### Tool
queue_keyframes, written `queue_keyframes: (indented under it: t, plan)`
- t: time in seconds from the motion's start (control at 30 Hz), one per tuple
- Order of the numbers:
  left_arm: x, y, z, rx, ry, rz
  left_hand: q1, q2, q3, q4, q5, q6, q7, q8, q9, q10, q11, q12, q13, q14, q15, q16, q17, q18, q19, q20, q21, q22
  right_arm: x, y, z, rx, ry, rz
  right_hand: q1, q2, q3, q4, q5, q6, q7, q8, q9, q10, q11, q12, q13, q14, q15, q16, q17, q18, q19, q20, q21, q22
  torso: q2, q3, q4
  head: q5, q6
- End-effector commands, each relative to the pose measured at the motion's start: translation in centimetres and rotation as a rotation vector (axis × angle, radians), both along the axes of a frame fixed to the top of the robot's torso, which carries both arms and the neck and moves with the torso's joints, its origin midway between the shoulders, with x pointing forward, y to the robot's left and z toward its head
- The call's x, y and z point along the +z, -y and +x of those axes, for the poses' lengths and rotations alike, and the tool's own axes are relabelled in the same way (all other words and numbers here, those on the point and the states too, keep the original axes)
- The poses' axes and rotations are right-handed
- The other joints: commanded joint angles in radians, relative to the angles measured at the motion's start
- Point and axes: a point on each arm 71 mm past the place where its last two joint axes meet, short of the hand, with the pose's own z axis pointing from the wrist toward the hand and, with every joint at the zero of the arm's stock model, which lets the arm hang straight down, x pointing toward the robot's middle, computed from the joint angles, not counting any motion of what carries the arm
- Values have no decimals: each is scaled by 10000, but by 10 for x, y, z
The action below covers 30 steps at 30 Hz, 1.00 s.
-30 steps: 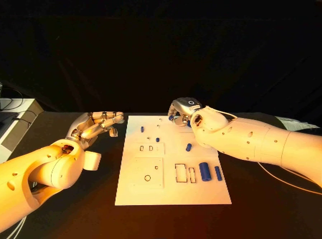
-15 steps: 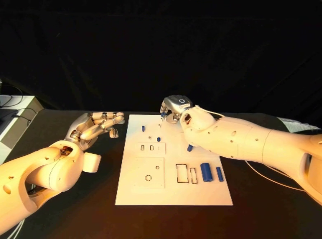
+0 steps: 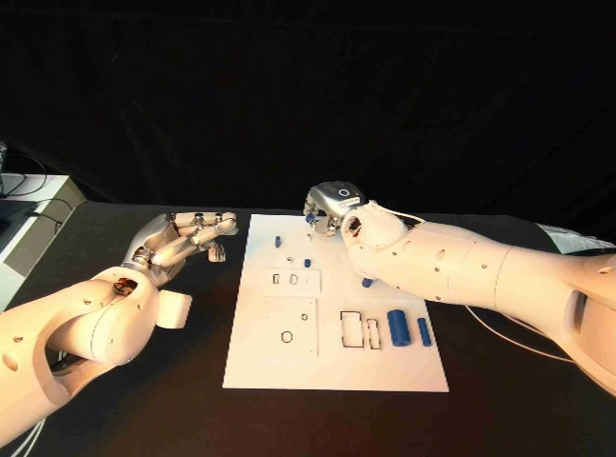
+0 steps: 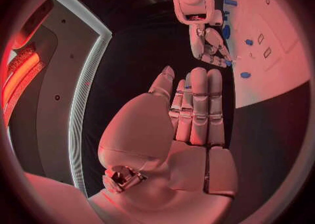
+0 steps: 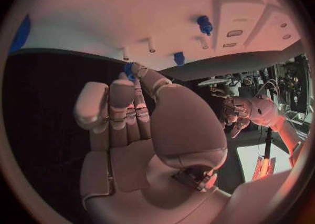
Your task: Assemble the parts on the task board
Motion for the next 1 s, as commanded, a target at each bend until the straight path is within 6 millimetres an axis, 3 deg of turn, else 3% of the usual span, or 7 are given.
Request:
queue_keyframes:
  t: [0.03, 0.23, 1.0]
  plan:
    - [1, 1, 0, -178, 99, -29, -72, -36, 2, 0, 43, -81, -1, 14, 2, -58, 22, 27, 0, -70, -2, 23, -9, 73, -66, 18, 68, 13, -1, 1, 0, -5, -101, -306, 176, 254, 14, -54, 93, 61, 26, 33, 14, 305, -234, 38, 34, -25, -46, 20, -6, 144, 161, -2, -175, 1129, 26, -14, 14, 18, -21]
    - [1, 0, 0, -139, 100, -13, -60, -40, 14, 7, 42, -91, 0, 13, 1, -68, 24, 29, 1, -76, 0, 76, -69, 86, -69, 27, 96, 0, -1, 3, -3, -35, -59, -367, 172, 247, 21, -70, 122, 67, 25, 36, 15, 310, -235, 39, 34, -26, -48, 15, -7, 143, 188, -3, -234, 1137, 45, 1, 13, 50, -9]
    - [0, -4, 2, -48, 83, 26, -51, -41, 24, 6, 43, -86, -4, 15, 2, -70, 24, 28, 0, -74, -1, 106, -93, 91, -69, 28, 112, -6, -1, 6, -6, -11, -1, -467, 149, 208, 38, -87, 189, 83, 20, 33, 14, 321, -239, 38, 33, -27, -51, 17, -4, 138, 211, -7, -265, 1144, 107, -18, 33, 48, 39]
